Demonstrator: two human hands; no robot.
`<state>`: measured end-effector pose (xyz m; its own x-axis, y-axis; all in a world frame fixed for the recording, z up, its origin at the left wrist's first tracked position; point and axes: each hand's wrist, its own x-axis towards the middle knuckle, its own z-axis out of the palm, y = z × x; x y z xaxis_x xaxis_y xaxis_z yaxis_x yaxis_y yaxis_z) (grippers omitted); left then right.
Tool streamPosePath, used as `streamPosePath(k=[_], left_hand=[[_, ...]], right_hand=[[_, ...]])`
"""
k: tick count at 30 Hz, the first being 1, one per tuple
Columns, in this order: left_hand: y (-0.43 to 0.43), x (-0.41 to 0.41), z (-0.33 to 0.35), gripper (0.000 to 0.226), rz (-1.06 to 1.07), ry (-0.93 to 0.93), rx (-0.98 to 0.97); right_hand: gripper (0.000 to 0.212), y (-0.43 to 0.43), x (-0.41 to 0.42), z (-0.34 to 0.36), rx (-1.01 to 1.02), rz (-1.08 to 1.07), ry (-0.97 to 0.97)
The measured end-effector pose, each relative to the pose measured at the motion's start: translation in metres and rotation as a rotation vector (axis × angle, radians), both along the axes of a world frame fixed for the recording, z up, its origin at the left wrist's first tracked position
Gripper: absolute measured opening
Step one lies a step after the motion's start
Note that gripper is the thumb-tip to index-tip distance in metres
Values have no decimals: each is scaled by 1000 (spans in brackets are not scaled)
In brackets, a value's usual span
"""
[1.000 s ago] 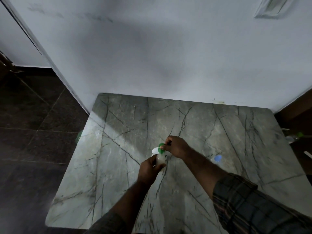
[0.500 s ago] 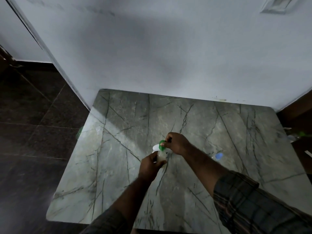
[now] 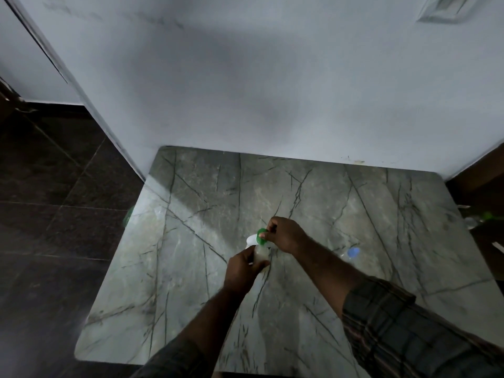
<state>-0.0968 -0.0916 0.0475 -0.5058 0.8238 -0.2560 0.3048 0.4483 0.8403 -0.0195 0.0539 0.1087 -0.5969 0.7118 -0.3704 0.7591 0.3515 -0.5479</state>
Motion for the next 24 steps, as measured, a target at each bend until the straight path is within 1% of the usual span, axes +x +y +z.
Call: streamPosePath(k=[6, 10, 14, 19, 24], left_hand=[[0, -2, -3, 44, 10, 19, 21], [0, 0, -7, 42, 9, 14, 38], [-3, 1, -9, 47, 11, 12, 27], [-6, 1, -7, 49, 27, -10, 19], [-6, 2, -2, 47, 37, -16, 50]], right_hand=[[32, 2, 1, 5, -12, -4, 39], [32, 3, 0, 8, -28, 8, 25], [33, 6, -1, 10, -36, 11, 25], [31, 6, -1, 12, -66, 4, 25], [28, 8, -3, 15, -72, 28, 62]])
